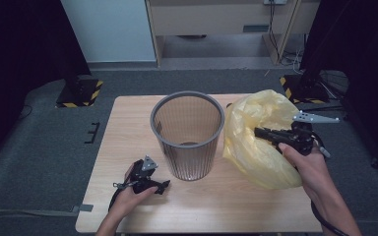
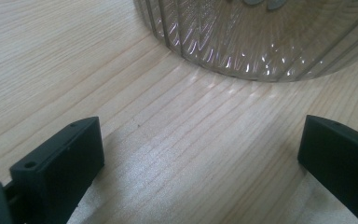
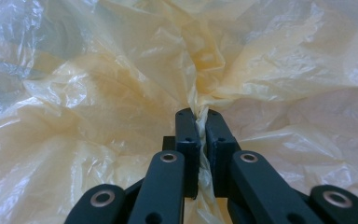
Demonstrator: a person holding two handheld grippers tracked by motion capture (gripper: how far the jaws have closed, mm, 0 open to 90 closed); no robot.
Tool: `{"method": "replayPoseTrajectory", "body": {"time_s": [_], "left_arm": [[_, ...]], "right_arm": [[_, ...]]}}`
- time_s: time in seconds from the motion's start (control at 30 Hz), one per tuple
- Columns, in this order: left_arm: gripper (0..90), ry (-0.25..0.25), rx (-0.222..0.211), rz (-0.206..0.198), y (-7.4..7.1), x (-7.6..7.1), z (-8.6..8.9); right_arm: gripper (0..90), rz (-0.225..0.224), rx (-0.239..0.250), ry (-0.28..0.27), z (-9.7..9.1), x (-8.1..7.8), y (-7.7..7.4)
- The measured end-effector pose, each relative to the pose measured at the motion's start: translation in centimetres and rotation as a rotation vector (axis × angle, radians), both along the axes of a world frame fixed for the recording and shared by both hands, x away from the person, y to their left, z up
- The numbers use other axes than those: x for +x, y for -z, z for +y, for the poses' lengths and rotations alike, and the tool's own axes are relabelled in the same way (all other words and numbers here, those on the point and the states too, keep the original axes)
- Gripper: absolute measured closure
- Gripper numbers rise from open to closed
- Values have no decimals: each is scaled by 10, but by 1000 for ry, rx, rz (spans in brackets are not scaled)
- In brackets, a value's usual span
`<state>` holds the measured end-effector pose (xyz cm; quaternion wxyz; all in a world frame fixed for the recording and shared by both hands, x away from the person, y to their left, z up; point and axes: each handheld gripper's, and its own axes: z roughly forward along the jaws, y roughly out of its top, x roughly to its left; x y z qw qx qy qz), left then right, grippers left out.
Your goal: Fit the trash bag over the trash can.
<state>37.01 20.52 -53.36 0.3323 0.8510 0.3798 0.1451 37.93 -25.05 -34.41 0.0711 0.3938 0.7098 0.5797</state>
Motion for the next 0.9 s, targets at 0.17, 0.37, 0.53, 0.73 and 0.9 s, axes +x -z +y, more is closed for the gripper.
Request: {"method": "replayPoseTrajectory", "body": {"time_s": [0.17,0.37,0.53,0.73,0.9], "left_arm": [[0,0,0,0,0,0,0],[0,0,1,1,0,0,0],[0,0,1,1,0,0,0],[0,0,1,-1,0,0,0],[0,0,2,-1,0,0,0]], "right_arm": [[863,-17,-6,-17,8,-2,-13],[863,-38,-14,-39,22,-1,-28],[863,-48,-20,-55,35,2,-37],[863,-54,-28,-73,50,9,-45],[862,-59,-51,-93,66,15,-53]]}}
